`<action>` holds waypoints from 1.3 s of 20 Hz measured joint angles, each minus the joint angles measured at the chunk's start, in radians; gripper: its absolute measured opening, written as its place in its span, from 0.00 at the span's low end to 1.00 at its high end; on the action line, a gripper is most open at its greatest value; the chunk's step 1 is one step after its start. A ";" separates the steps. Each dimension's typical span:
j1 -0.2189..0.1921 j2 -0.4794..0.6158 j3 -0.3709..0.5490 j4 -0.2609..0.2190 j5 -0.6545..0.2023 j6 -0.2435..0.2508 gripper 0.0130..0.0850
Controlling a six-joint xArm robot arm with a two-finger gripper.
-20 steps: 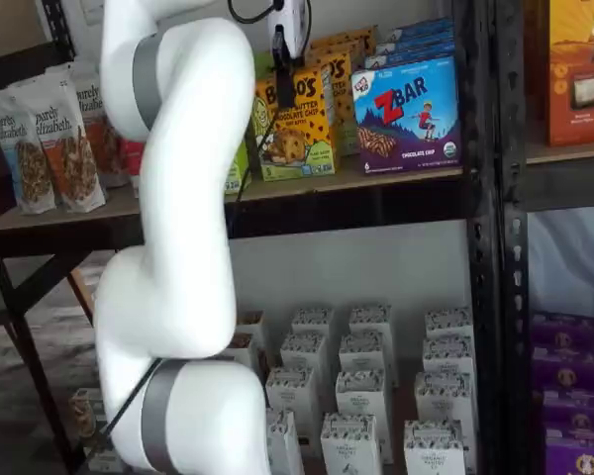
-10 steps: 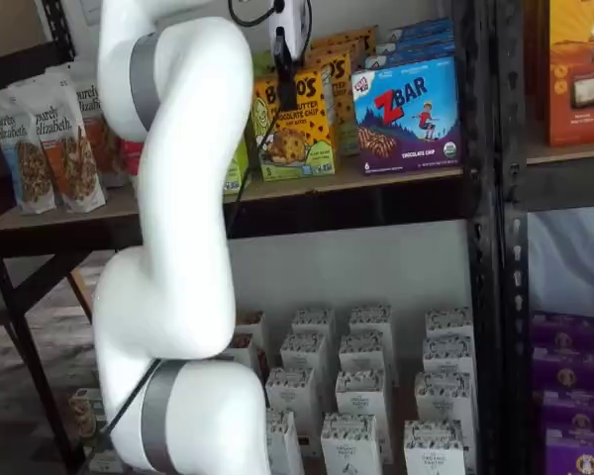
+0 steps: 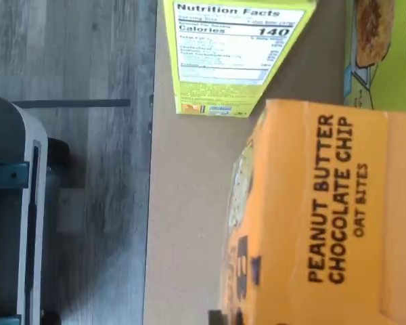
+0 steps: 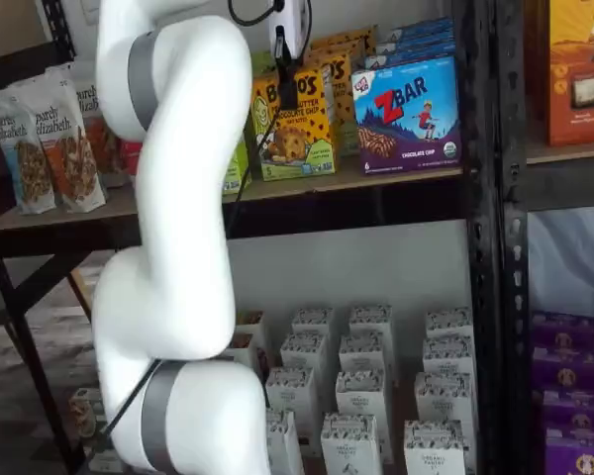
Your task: Pick up the orange box on the top shelf, the fifth box from the left
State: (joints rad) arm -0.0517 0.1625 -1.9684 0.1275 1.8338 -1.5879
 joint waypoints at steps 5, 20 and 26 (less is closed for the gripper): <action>0.001 -0.006 0.007 -0.011 -0.006 -0.002 0.50; 0.002 -0.042 0.050 -0.010 -0.030 -0.001 0.28; -0.011 -0.073 0.077 0.008 -0.032 -0.009 0.28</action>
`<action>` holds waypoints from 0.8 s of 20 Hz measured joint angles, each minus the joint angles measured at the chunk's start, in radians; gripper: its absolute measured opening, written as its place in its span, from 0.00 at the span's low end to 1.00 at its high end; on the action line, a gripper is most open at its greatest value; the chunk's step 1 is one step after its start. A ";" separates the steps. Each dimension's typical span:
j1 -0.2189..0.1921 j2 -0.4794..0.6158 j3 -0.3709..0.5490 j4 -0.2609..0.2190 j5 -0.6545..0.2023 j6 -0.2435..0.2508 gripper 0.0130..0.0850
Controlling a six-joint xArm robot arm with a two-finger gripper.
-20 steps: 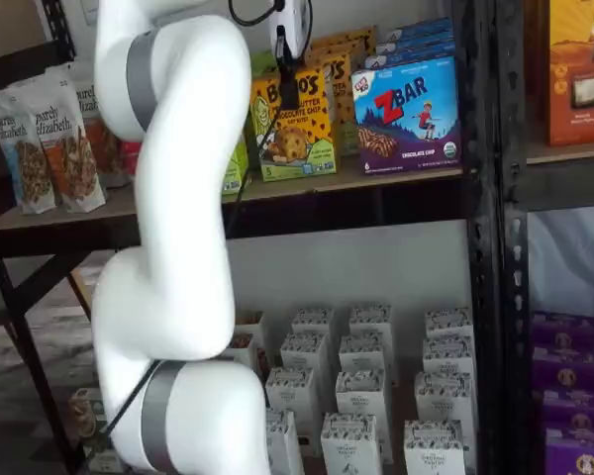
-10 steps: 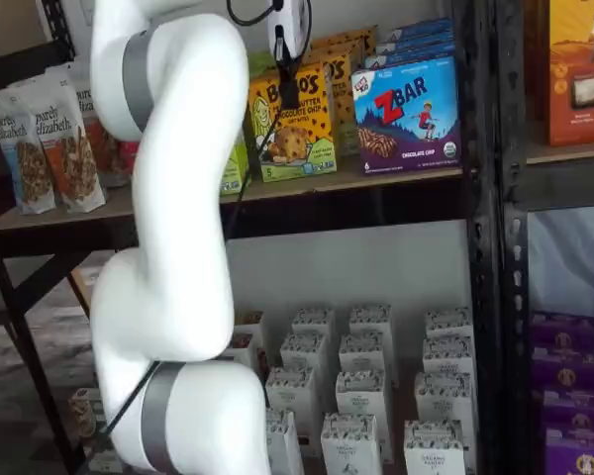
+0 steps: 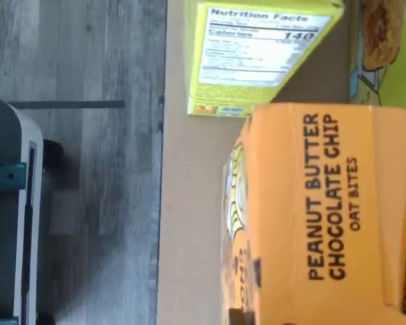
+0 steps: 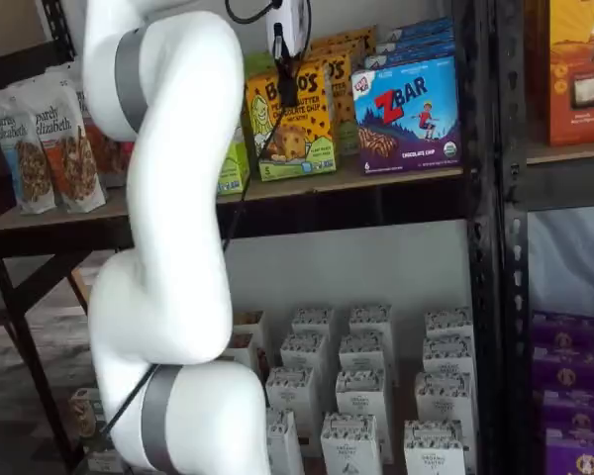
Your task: Pick up the orange box on the top shelf, the fifth box from the left
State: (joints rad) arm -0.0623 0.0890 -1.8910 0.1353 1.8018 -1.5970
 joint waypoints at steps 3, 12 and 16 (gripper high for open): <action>-0.012 -0.019 0.013 0.014 0.004 -0.008 0.28; -0.078 -0.136 0.090 0.069 0.021 -0.052 0.28; -0.100 -0.197 0.128 0.079 0.044 -0.067 0.28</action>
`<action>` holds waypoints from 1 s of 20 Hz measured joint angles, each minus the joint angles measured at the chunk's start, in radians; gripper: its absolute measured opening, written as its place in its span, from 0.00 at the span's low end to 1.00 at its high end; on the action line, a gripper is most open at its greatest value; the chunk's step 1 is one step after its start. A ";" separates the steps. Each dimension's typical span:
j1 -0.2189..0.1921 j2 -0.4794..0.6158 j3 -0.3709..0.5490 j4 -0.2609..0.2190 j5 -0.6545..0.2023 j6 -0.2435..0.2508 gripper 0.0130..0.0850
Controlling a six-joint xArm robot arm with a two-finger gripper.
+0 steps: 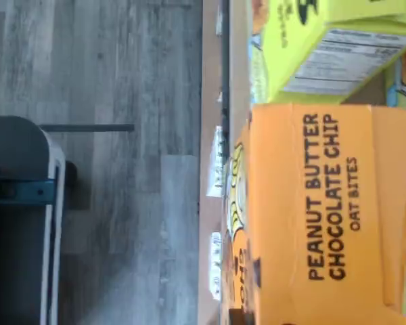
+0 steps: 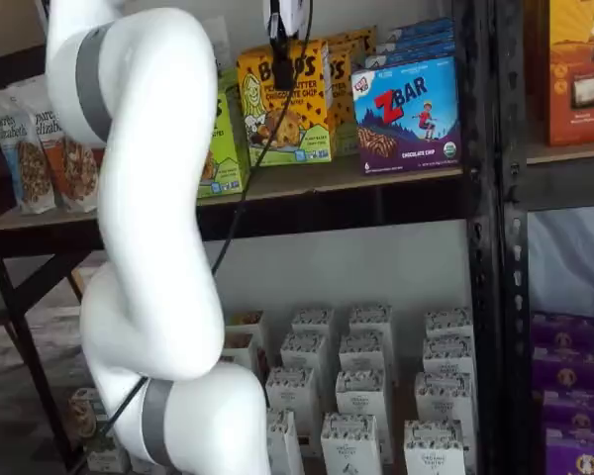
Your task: Pick up the orange box on the top shelf, the fifth box from the left
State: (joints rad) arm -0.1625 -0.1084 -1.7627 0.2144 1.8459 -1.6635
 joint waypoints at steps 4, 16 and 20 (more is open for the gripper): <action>-0.011 -0.055 0.039 -0.004 0.012 -0.009 0.28; -0.020 -0.258 0.208 -0.008 0.010 -0.014 0.28; -0.033 -0.315 0.257 -0.008 0.016 -0.025 0.28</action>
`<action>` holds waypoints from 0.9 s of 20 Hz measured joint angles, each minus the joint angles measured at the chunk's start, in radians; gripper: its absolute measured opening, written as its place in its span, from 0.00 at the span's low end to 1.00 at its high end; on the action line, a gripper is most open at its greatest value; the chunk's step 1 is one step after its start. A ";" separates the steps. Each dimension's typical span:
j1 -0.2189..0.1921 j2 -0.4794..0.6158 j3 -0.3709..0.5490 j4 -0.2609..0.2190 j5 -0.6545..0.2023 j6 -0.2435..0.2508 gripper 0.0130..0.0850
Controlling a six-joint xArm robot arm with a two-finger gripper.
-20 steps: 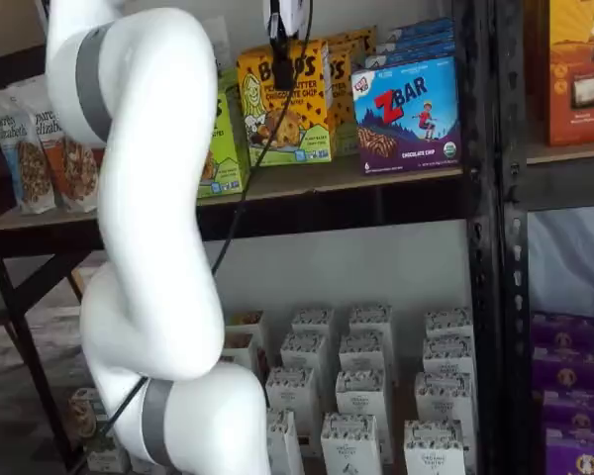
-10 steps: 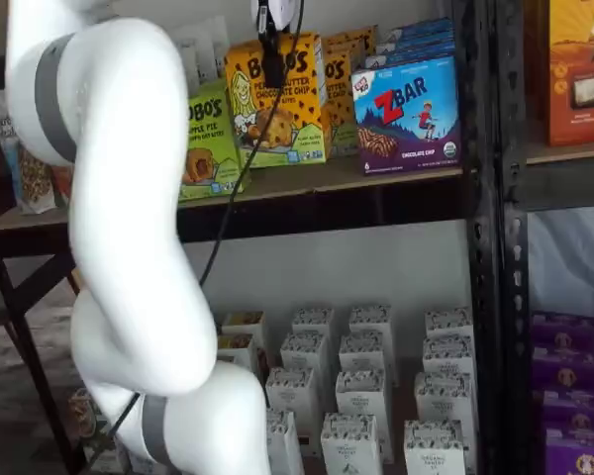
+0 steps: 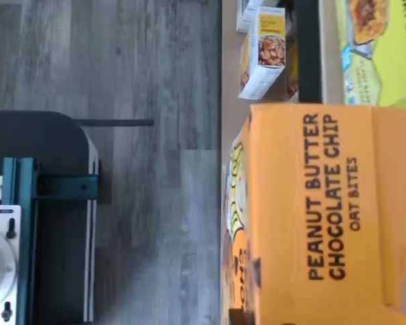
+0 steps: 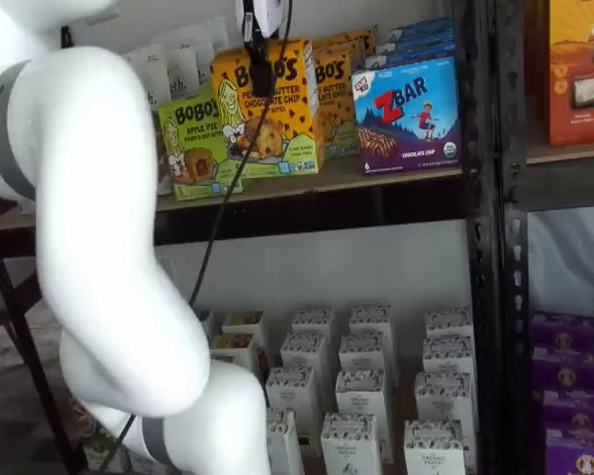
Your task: Pick up the orange box on the top shelf, the fifth box from the left
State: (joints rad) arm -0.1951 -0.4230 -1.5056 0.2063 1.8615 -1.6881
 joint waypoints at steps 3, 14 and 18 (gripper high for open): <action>-0.014 -0.038 0.030 0.005 0.006 -0.011 0.28; -0.066 -0.146 0.115 0.003 0.053 -0.058 0.28; -0.081 -0.188 0.156 -0.010 0.052 -0.078 0.28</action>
State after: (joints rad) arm -0.2759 -0.6106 -1.3491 0.1961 1.9138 -1.7662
